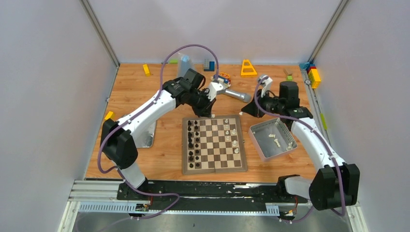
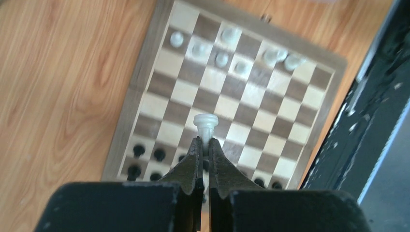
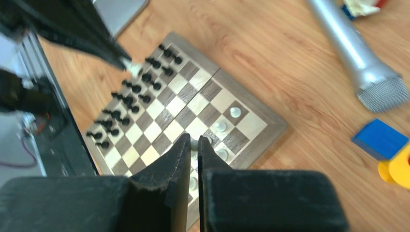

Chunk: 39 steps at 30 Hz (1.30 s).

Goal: Set up the chess pieces on the board
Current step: Place the chess piece on the chessboard.

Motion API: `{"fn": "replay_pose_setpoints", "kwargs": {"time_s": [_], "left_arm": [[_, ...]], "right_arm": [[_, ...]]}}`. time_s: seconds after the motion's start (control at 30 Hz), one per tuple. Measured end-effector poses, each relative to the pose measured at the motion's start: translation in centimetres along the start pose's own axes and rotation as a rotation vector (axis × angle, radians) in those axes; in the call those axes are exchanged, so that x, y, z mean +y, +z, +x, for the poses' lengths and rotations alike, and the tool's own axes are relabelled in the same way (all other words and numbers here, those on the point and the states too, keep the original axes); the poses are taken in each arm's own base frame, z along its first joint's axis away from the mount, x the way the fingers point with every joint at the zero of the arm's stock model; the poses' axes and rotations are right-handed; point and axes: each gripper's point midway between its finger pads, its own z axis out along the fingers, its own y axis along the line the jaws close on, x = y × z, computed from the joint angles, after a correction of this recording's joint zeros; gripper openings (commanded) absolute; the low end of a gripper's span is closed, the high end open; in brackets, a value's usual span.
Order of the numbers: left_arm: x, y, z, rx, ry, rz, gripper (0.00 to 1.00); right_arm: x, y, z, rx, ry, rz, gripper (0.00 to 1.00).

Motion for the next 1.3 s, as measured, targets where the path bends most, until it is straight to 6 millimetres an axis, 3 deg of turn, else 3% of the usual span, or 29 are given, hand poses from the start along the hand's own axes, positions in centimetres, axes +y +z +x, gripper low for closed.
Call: {"fn": "replay_pose_setpoints", "kwargs": {"time_s": [0.1,0.2,0.5,0.67,0.9,1.3], "left_arm": [[0.2,-1.7,2.3,0.090,0.036,-0.052,0.03],[0.1,-3.8,4.1,0.149,0.060,-0.100,0.05],[0.9,-8.9,6.8,0.199,0.030,-0.186,0.06],[1.8,-9.7,8.0,0.223,-0.018,-0.201,0.06],[1.6,-9.8,8.4,0.235,-0.029,-0.193,0.07],[1.4,-9.7,8.4,0.233,-0.032,-0.180,0.08]], "right_arm": [[2.3,1.4,1.7,0.060,-0.150,-0.041,0.00],[3.3,2.6,3.8,0.124,-0.268,-0.037,0.00],[5.4,4.4,6.9,0.241,-0.525,-0.026,0.00],[6.6,5.3,10.0,0.316,-0.623,-0.053,0.00],[6.6,5.5,14.7,0.421,-0.689,-0.058,0.00],[6.5,6.5,16.8,0.453,-0.744,-0.045,0.00]]}}
